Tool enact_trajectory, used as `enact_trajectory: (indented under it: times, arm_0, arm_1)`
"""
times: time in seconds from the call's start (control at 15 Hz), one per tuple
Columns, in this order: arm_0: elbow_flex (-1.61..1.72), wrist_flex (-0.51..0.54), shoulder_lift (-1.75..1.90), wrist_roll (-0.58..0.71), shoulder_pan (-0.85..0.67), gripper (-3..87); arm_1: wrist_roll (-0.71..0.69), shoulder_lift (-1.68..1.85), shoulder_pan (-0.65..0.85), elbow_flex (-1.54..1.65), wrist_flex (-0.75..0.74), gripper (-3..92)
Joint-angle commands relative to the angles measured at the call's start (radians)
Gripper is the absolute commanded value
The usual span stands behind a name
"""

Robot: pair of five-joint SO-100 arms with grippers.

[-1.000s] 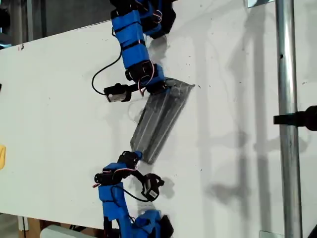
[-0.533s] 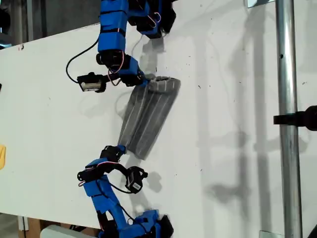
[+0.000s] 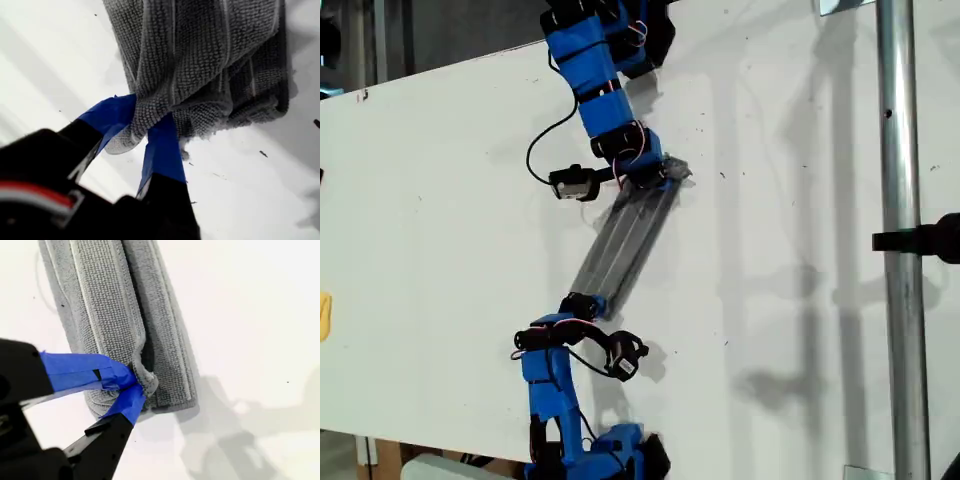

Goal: Grasp corners of a towel and fold twice.

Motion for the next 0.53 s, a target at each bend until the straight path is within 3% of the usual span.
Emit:
enact_trajectory:
  times: [0.0,0.13,0.2,0.27,0.47]
  arm_0:
    - [0.018,-0.026,-0.012,-0.037,0.005,-1.1]
    - [0.011,-0.014,-0.029,-0.035,-0.008,16.2]
    - [-0.003,0.021,-0.009,-0.029,-0.009,21.5]
    - [-0.009,0.060,0.034,-0.029,-0.009,24.2]
    - [-0.025,0.265,0.229,-0.055,0.002,24.7]
  arm_1:
    - [0.038,-0.066,0.008,0.011,-0.043,-0.3]
    - [0.043,-0.051,0.058,0.048,-0.044,0.8]
    - [0.043,0.003,0.066,0.057,-0.018,15.0]
    - [0.052,0.069,0.064,0.057,0.035,25.9]
    - [0.137,0.345,0.009,0.089,0.218,35.4]
